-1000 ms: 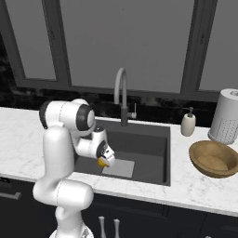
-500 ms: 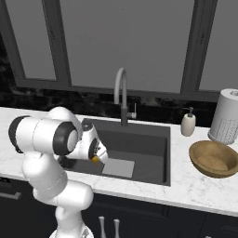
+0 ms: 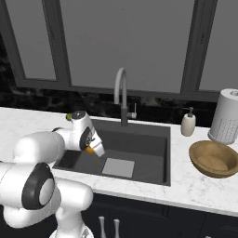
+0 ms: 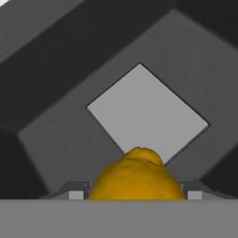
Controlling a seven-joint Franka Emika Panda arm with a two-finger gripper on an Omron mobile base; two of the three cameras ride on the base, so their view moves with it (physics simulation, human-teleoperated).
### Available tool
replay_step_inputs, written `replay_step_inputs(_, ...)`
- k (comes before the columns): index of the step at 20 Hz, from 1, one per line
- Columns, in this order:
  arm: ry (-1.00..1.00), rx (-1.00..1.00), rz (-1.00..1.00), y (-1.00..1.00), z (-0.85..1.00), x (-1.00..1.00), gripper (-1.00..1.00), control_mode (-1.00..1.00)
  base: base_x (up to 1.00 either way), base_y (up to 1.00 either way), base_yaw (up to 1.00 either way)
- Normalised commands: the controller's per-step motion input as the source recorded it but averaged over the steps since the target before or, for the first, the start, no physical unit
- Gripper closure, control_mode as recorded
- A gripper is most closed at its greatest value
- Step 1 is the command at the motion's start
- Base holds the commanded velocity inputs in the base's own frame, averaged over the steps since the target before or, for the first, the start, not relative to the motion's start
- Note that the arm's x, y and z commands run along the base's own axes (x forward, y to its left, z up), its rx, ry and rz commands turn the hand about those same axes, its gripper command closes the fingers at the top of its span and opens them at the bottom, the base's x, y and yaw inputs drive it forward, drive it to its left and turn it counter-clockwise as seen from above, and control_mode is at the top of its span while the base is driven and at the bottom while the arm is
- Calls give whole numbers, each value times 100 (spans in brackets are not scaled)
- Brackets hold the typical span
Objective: Pick the lemon from the sink and place it in the bowl. Then pick the bowl and place it in the microwave. Then close the microwave door and press the start button.
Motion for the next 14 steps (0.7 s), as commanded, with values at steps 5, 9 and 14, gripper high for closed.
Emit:
replay_step_inputs(5, -7, 0, -2, -56, 20, -71, 100, -100, 0, 0, 0)
replay_step_inputs(9, -3, 0, 0, -79, 23, -62, 100, -100, 0, 0, 0)
replay_step_inputs(14, 0, 0, 0, -88, 26, -50, 100, -100, 0, 0, 0)
